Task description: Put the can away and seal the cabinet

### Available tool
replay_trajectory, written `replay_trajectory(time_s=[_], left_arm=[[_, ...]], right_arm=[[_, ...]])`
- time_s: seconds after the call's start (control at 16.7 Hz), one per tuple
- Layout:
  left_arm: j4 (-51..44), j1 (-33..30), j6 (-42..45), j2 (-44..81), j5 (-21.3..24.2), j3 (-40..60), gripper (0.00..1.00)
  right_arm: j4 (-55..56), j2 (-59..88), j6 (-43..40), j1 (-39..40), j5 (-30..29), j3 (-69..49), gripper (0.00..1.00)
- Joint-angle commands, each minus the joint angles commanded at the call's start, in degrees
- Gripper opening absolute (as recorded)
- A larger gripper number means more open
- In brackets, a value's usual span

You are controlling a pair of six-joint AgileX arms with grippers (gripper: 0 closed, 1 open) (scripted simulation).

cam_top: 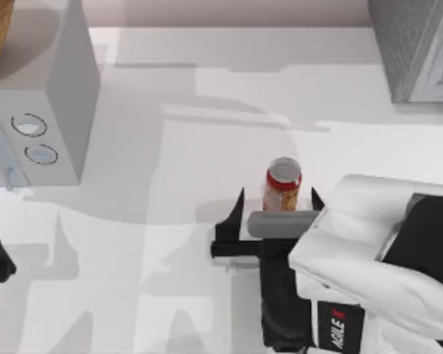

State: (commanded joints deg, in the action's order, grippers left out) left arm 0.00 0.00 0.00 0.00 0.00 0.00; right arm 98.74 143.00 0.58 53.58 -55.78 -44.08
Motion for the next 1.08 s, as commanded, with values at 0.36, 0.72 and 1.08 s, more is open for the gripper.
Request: replay_trajectory(time_s=[0.36, 0.72, 1.08], left_arm=[[0.0, 0.0, 0.0, 0.0, 0.0, 0.0, 1.0], [0.0, 0.0, 0.0, 0.0, 0.0, 0.0, 1.0], [0.0, 0.0, 0.0, 0.0, 0.0, 0.0, 1.0]], right_arm=[[-3.3, -0.7, 0.0, -4.2, 4.2, -2.6, 1.0], [-3.4, -0.8, 0.0, -4.3, 4.4, -2.7, 0.85], [-3.4, -0.8, 0.0, -4.3, 4.4, -2.7, 0.4]])
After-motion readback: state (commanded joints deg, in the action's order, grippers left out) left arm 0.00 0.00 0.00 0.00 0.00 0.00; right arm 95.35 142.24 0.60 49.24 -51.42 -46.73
